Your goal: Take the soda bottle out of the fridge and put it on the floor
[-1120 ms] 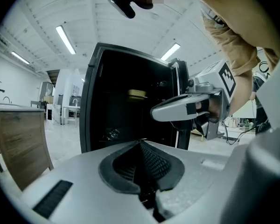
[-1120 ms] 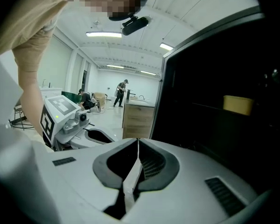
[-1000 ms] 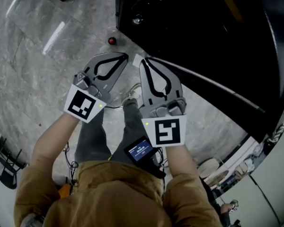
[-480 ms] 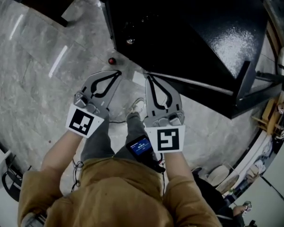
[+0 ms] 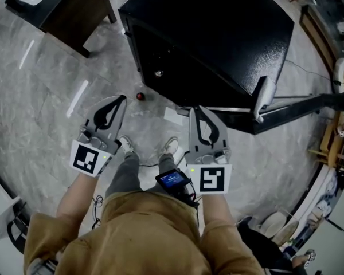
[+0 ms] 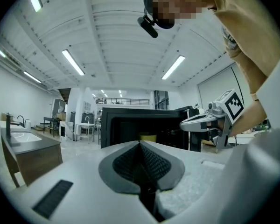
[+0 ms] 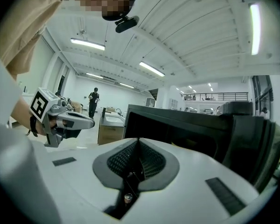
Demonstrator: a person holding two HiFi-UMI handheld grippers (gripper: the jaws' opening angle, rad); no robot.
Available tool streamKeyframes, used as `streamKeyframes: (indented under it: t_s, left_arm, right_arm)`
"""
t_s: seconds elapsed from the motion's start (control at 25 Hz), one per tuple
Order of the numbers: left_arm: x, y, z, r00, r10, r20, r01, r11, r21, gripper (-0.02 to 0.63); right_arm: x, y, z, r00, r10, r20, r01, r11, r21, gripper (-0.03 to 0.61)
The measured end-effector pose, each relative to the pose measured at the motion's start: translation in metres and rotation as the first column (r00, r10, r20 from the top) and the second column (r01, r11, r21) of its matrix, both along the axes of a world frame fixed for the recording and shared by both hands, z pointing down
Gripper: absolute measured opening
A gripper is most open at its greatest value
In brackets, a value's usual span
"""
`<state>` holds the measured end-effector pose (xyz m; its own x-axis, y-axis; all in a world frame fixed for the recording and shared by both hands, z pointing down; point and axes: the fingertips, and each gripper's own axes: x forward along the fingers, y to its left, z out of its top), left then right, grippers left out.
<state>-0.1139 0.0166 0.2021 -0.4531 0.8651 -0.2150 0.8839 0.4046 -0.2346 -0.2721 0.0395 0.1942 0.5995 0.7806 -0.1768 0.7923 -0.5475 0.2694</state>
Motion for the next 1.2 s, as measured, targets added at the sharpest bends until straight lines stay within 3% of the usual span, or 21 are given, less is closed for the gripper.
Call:
streamKeyframes:
  t_s: [0.72,1.2]
  left_arm:
    - [0.011,-0.067,-0.092,1.000,-0.030,0.009,0.030,0.993,-0.111,0.002]
    - [0.017,-0.114,-0.137,0.997,-0.070,0.032,0.075,0.980,-0.186,0.002]
  right_arm:
    - [-0.059,-0.033,-0.073,0.995,0.086,-0.059,-0.092,0.992,-0.089,0.003]
    - [-0.088,-0.068,-0.131,0.990,0.085,-0.111,-0.105,0.978,-0.183,0.003]
